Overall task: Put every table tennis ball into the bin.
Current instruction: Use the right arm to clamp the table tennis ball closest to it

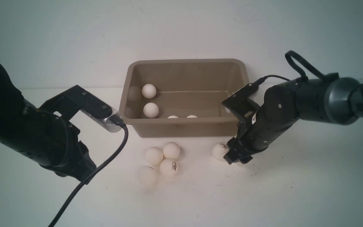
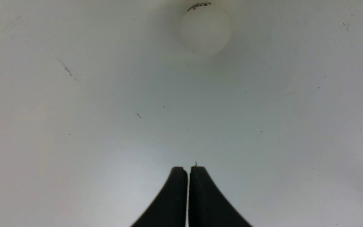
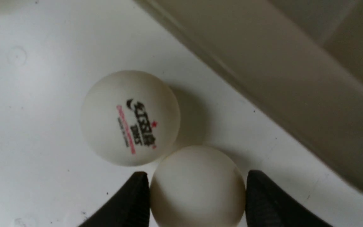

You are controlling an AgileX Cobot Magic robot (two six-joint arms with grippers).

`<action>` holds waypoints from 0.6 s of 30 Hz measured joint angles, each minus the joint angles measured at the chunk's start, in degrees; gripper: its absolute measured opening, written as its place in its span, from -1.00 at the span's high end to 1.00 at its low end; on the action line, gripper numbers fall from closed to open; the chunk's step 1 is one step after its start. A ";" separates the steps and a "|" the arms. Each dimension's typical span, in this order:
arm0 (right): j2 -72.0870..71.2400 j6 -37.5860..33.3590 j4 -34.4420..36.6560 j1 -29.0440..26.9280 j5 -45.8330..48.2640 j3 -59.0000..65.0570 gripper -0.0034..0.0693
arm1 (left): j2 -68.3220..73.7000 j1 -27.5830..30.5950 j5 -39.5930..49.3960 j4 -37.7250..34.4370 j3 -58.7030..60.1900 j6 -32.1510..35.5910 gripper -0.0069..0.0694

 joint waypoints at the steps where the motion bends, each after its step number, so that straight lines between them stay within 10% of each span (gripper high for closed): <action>1: 0.00 0.00 0.00 0.00 -0.01 -0.08 -0.07 | 0.00 0.00 0.00 0.00 0.00 0.00 0.84; 18: -1.79 -0.43 0.49 0.34 9.28 -0.30 -0.07 | 0.00 0.00 0.32 0.00 0.00 0.00 0.84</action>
